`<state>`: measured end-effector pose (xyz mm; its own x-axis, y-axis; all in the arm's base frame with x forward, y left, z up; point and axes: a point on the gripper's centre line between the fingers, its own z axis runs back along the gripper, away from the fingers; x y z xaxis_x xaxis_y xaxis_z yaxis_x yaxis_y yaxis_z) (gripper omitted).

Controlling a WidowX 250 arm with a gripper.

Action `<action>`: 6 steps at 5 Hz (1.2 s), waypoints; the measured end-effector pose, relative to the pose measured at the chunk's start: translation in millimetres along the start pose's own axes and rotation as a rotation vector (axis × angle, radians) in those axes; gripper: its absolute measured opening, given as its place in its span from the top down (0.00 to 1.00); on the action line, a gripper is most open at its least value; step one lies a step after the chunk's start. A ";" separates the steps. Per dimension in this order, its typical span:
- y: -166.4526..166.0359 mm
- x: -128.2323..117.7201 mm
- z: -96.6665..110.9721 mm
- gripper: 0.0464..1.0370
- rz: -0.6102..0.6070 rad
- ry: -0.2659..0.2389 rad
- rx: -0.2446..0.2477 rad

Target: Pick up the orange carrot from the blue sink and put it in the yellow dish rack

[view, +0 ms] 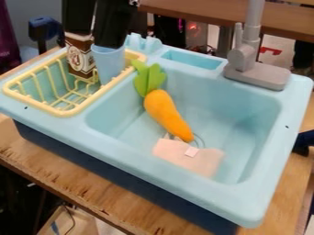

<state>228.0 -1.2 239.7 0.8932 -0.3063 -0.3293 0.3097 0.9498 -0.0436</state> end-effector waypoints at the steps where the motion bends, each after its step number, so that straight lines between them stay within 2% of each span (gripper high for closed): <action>1: 1.0 5.2 -6.2 0.03 0.002 0.020 -0.007; 2: 2.8 33.5 -15.2 0.03 0.010 -0.047 0.007; 3: -4.0 57.8 -16.3 0.03 0.048 -0.138 0.054; 4: -5.3 78.8 -24.4 0.03 0.181 -0.246 0.029; 5: 2.0 87.2 -33.3 0.03 0.312 -0.284 -0.012; 6: 13.5 89.1 -49.8 0.03 0.546 -0.308 -0.051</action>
<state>295.5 -12.5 162.8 0.9735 0.2268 -0.0300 -0.2267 0.9739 0.0067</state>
